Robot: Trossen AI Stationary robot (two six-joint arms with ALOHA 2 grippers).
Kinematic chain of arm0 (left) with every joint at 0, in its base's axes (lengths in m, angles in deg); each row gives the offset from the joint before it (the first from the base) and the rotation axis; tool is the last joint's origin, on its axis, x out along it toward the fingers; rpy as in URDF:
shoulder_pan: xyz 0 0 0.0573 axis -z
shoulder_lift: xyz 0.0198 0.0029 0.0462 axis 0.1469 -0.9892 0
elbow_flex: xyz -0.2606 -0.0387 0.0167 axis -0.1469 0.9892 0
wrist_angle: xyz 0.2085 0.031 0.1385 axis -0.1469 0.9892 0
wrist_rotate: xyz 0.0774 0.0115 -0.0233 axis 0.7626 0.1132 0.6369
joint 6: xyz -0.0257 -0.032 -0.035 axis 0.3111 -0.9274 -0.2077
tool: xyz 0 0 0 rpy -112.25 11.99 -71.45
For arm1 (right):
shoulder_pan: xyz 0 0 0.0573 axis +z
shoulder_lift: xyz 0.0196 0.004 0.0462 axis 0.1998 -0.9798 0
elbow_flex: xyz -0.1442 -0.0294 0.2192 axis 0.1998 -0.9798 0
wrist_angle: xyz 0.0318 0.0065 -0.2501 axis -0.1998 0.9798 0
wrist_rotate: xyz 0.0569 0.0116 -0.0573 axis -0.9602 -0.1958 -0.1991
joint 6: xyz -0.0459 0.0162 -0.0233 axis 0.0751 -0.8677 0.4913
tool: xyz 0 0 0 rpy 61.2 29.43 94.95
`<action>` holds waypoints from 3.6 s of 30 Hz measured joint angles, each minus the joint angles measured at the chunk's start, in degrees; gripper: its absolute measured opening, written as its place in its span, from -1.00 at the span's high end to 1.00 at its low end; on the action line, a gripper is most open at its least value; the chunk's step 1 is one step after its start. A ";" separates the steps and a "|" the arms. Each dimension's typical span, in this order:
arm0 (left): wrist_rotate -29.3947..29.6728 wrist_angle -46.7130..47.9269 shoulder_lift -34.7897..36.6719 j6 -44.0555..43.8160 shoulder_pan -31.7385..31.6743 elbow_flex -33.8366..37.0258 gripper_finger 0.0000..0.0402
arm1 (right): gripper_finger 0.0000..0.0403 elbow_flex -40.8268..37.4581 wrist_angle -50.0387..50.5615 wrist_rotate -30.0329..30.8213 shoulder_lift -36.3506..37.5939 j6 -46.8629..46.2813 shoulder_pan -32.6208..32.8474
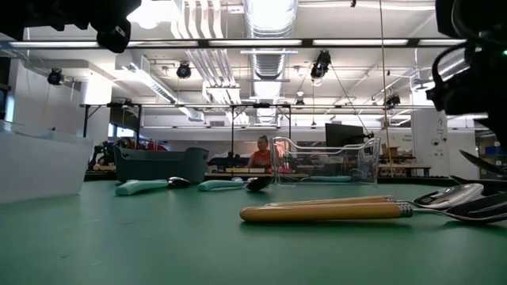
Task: Sort silverware by color (type)
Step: Put the bottom dark blue spoon into the white bin
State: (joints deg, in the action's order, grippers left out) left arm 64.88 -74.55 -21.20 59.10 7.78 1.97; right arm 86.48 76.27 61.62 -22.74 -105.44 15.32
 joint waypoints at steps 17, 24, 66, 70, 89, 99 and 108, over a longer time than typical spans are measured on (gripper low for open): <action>0.10 -13.81 -13.24 -0.15 0.59 0.00 0.58 | 0.94 17.36 1.55 27.30 0.19 11.62 -1.37; 4.53 -22.70 -22.78 0.02 1.33 0.00 0.58 | 0.94 20.45 -8.73 36.84 0.04 27.46 -4.57; 21.92 -37.92 -63.13 5.25 4.07 -15.70 -0.06 | 0.94 7.71 -90.92 45.47 -9.47 87.14 -12.59; 25.22 -37.88 -64.79 5.18 4.04 -16.86 -0.05 | 0.94 7.71 -91.07 45.50 -9.47 87.02 -12.91; 29.05 -37.95 -68.69 5.41 4.08 -20.31 0.92 | 0.94 7.72 -93.85 46.27 -9.45 88.64 -13.31; 25.52 -36.81 -68.31 5.34 4.02 -20.41 1.00 | 0.78 7.73 -93.49 46.08 -9.45 86.27 -13.27; 15.33 -39.42 -66.68 2.88 3.85 -19.65 1.00 | 0.29 7.82 -93.51 45.54 -9.40 86.41 -13.13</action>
State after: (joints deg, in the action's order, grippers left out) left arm 80.21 -113.98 -87.88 61.98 11.63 -17.68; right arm 94.30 -17.24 107.16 -32.14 -19.04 2.19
